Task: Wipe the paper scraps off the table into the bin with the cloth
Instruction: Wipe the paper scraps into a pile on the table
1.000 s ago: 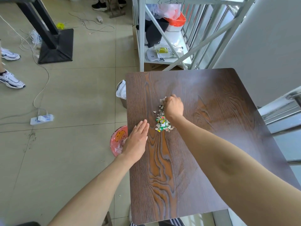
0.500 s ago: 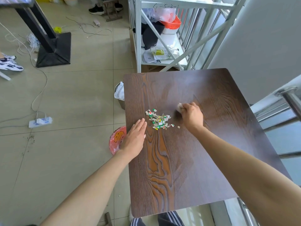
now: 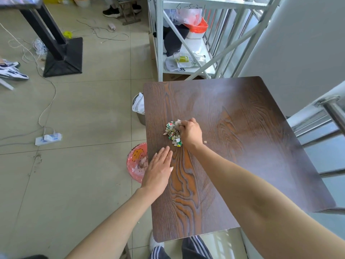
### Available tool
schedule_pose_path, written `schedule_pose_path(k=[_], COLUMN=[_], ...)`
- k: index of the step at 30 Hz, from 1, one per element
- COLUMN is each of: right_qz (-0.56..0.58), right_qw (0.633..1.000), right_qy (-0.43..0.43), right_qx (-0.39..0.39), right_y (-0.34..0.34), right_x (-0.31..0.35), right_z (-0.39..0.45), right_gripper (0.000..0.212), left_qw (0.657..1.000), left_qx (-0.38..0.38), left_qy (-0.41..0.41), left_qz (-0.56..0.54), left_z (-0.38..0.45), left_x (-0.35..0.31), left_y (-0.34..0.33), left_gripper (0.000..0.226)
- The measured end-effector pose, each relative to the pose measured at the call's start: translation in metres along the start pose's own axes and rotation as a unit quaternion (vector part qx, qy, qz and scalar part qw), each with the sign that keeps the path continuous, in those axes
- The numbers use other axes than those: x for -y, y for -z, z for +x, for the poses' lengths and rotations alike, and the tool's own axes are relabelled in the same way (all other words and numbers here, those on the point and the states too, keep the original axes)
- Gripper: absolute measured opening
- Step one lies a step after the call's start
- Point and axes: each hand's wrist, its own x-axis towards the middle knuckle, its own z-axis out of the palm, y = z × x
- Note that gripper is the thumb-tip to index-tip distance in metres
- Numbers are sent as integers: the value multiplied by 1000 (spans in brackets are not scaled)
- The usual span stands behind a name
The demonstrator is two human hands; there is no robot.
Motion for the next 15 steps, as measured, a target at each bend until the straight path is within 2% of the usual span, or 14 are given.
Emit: schedule_pose_path(k=[3, 8, 11, 15], right_qz=[35, 5, -13, 1], right_qw=[999, 983, 975, 974], right_qy=[11, -135, -184, -198], right_qx=[-31, -123, -127, -110], right_y=[12, 38, 33, 13], right_x=[-9, -62, -71, -35], right_z=[-5, -31, -47, -44], right_gripper=[27, 29, 29, 28], left_qw=[1000, 1000, 1000, 1000], left_qx=[7, 4, 9, 10], left_qy=[3, -3, -5, -9], left_qz=[1, -12, -14, -1], left_z=[1, 0, 0, 1], left_x=[-1, 1, 2, 2], left_y=[0, 2, 2, 3], left_gripper=[57, 57, 57, 57])
